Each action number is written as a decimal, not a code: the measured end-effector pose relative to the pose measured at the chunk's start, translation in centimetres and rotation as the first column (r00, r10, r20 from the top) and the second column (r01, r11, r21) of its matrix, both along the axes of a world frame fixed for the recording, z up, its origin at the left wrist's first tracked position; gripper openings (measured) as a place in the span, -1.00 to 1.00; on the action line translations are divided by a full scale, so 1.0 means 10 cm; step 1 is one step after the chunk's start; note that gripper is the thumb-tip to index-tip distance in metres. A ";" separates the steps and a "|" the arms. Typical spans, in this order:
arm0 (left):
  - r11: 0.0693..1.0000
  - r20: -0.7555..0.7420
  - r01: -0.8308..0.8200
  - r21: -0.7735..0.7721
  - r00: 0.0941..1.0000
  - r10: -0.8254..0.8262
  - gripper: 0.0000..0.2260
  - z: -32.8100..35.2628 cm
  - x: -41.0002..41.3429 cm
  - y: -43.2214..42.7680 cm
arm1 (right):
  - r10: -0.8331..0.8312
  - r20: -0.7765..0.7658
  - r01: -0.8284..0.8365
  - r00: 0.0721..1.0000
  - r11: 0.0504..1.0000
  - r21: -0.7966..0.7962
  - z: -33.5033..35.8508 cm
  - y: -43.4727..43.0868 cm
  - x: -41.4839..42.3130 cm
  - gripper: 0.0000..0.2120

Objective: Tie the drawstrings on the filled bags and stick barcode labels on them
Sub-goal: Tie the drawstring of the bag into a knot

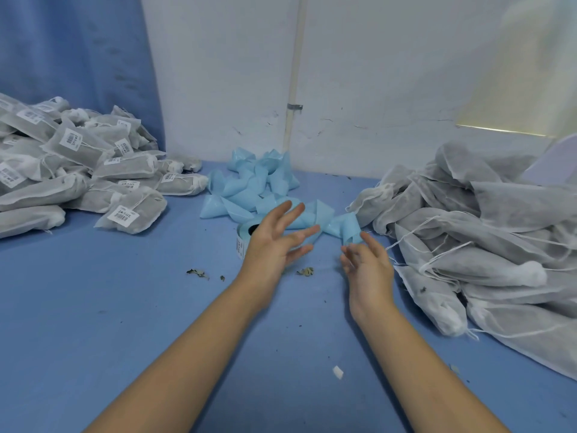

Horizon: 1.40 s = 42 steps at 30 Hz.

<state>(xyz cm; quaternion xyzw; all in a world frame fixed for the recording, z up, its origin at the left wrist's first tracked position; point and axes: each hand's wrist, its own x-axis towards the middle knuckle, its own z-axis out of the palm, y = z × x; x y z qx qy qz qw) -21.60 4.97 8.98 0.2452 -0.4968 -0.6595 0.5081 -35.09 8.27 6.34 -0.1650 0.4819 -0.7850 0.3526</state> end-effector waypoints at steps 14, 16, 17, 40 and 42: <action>0.999 0.216 0.007 -0.045 0.976 0.003 -0.68 -0.09 -0.07 0.07 | -0.013 0.220 0.053 0.976 0.983 -0.174 -0.02 -0.02 -0.50 -0.58; 0.999 0.224 0.000 -0.040 0.975 0.009 -0.70 -0.11 -0.08 0.06 | -0.025 0.246 0.077 0.969 0.976 -0.205 -0.02 -0.03 -0.49 -0.65; 0.999 0.228 -0.003 -0.038 0.974 0.012 -0.71 -0.12 -0.08 0.06 | -0.028 0.251 0.084 0.968 0.973 -0.217 -0.02 -0.04 -0.47 -0.69; 0.903 0.591 -0.206 -0.376 0.698 0.405 -0.86 -0.21 -0.10 0.01 | 0.443 -0.869 -0.330 0.220 0.872 0.361 -0.09 0.12 0.19 -0.84; 0.889 0.614 -0.208 -0.408 0.658 0.436 -0.87 -0.21 -0.12 0.01 | 0.357 -0.934 -0.213 0.004 0.913 0.348 -0.12 0.12 0.22 -0.89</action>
